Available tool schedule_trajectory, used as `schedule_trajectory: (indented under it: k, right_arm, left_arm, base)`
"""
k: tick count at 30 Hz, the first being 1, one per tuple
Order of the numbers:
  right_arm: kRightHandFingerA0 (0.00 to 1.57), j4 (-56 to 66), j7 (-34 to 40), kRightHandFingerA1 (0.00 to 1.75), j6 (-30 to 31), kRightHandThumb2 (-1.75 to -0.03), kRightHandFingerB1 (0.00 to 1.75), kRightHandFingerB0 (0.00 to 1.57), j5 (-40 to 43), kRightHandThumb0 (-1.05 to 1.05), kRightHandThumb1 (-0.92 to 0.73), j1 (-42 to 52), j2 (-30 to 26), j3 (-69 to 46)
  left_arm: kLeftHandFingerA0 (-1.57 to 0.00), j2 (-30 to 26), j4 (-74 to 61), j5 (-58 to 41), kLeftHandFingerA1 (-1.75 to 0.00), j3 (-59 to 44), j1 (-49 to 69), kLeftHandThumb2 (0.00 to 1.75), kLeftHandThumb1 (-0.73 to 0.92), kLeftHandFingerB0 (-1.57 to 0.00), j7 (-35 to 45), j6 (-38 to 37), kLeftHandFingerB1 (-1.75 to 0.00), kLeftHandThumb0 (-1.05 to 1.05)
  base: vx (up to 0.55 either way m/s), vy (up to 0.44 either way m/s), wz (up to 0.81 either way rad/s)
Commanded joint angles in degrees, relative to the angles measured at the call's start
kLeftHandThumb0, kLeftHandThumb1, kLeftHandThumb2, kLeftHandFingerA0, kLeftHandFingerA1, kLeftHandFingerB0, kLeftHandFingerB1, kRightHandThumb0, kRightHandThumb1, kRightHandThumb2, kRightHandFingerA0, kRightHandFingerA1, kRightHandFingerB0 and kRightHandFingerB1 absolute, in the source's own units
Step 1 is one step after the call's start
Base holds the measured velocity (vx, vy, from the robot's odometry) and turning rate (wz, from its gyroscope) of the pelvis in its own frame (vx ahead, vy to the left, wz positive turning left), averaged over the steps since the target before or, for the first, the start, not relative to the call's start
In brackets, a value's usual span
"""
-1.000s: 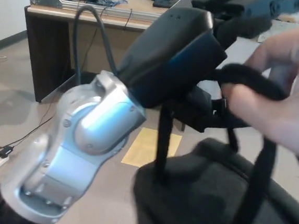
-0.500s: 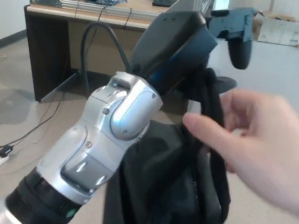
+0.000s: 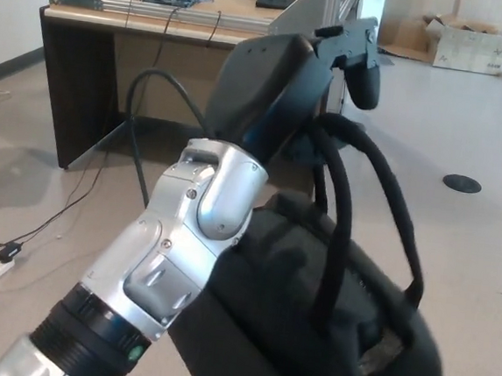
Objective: A person hands over a black lunchbag to the robot and the robot uses its left hand to grab the strips of the lunchbag, the gives it back to the person.
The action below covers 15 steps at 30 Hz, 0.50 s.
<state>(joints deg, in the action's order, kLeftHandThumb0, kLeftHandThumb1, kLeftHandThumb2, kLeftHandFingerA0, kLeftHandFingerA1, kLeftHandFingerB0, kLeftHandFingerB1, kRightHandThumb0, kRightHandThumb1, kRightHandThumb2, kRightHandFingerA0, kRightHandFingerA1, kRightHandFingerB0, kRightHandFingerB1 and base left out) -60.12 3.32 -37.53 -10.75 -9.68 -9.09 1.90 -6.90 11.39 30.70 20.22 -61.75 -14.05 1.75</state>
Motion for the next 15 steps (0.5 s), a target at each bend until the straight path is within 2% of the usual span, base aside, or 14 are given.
schedule_trajectory:
  k: [1,2,3,4,5,6,7,8,9,10,11,12,14,15]
  right_arm:
    - [0.49,1.2,-3.1,0.48,-0.7,-0.61,0.44,0.49,2.1,-0.56,-0.69,1.9,-1.6,-1.0]
    - [0.49,1.3,-3.7,0.48,-0.3,-0.61,0.44,0.49,2.7,-0.56,-0.69,1.8,-1.4,-1.2]
    - [0.49,1.9,-3.2,0.46,1.0,-0.61,0.42,0.49,1.7,-0.57,-0.71,1.5,-1.6,-0.7]
    - [0.44,2.0,-3.0,0.59,1.3,-0.95,0.55,0.4,1.5,-0.53,-0.55,1.3,-1.7,-0.6]
    - [0.45,1.9,-2.9,0.59,1.3,-0.96,0.54,0.39,1.4,-0.55,-0.57,1.2,-1.7,-0.6]
    - [0.45,1.8,-2.9,0.59,1.2,-0.96,0.54,0.39,1.4,-0.55,-0.57,1.1,-1.6,-0.6]
    - [0.55,1.9,-2.8,0.49,1.3,-0.61,0.43,0.51,1.2,-0.54,-0.7,1.1,-1.6,-0.5]
    - [0.55,1.7,-2.3,0.49,0.9,-0.61,0.44,0.52,0.9,-0.53,-0.71,1.2,-1.7,-0.4]
    - [0.5,1.4,-1.8,0.62,0.3,-0.96,0.55,0.42,0.5,-0.56,-0.58,1.2,-1.8,-0.3]
    - [0.5,1.2,-1.4,0.62,-0.3,-0.96,0.55,0.42,0.2,-0.56,-0.58,1.2,-1.9,-0.2]
    - [0.52,1.2,-1.9,0.47,-0.4,-0.61,0.45,0.52,0.7,-0.49,-0.71,1.2,-1.7,-0.4]
    - [0.47,1.3,-2.0,0.6,-0.3,-0.95,0.58,0.44,0.8,-0.49,-0.54,1.2,-1.6,-0.5]
    - [0.51,1.7,-2.3,0.46,0.3,-0.61,0.45,0.53,1.2,-0.48,-0.71,1.4,-1.4,-0.7]
    - [0.51,1.9,-2.4,0.45,0.8,-0.61,0.44,0.52,1.3,-0.5,-0.71,1.5,-1.4,-0.7]
  left_arm:
    - [-1.27,-4.3,-3.6,5.2,-1.67,-10.3,2.7,0.76,0.59,-1.01,-22.6,-12.6,-1.52,0.02]
    - [-1.27,-5.0,-4.8,4.2,-1.67,-11.6,3.8,0.76,0.59,-1.01,-21.7,-13.2,-1.52,0.02]
    - [-0.8,-7.4,-6.5,4.0,-1.75,-13.9,6.4,0.54,0.62,-0.61,-21.7,-14.7,-1.75,-0.08]
    - [-0.81,-8.9,-7.0,4.4,-1.75,-15.1,7.9,0.55,0.61,-0.63,-22.7,-16.1,-1.75,-0.06]
    - [-0.82,-9.7,-7.3,4.7,-1.75,-16.0,9.0,0.55,0.61,-0.63,-23.4,-17.0,-1.75,-0.06]
    - [-0.82,-10.1,-7.6,4.7,-1.75,-16.6,9.9,0.55,0.61,-0.63,-23.6,-17.4,-1.75,-0.06]
    - [-0.8,-10.8,-8.0,4.1,-1.75,-17.8,11.7,0.55,0.63,-0.62,-23.6,-19.0,-1.75,-0.05]
    - [-0.8,-11.8,-8.5,3.8,-1.75,-18.8,13.6,0.55,0.64,-0.61,-23.5,-20.3,-1.75,-0.09]
    - [-0.79,-12.6,-9.4,3.5,-1.75,-20.0,15.8,0.54,0.62,-0.57,-23.3,-21.1,-1.75,-0.07]
    - [-0.79,-13.4,-10.4,3.0,-1.75,-21.4,18.5,0.54,0.62,-0.57,-23.0,-22.0,-1.75,-0.07]
    - [-0.77,-13.9,-11.8,2.7,-1.75,-22.5,21.1,0.54,0.62,-0.55,-22.2,-22.1,-1.75,-0.07]
    - [-0.78,-14.1,-12.4,2.7,-1.75,-23.0,22.2,0.54,0.62,-0.56,-22.2,-22.2,-1.75,-0.08]
    - [-0.82,-14.5,-13.6,3.0,-1.75,-24.2,25.3,0.55,0.61,-0.6,-22.7,-23.2,-1.75,-0.09]
    - [-0.83,-14.8,-14.1,3.5,-1.75,-24.8,27.0,0.55,0.62,-0.62,-23.1,-23.7,-1.75,-0.11]
  base:
    - [0.0,0.0,0.0]
    - [0.0,0.0,0.0]
    - [0.0,0.0,0.0]
    - [0.0,0.0,0.0]
    - [0.0,0.0,0.0]
    - [0.0,0.0,0.0]
    - [0.0,0.0,0.0]
    - [0.0,0.0,0.0]
    - [0.0,0.0,0.0]
    - [0.0,0.0,0.0]
    - [0.0,0.0,0.0]
    - [0.0,0.0,0.0]
    - [0.0,0.0,0.0]
    - [0.0,0.0,0.0]
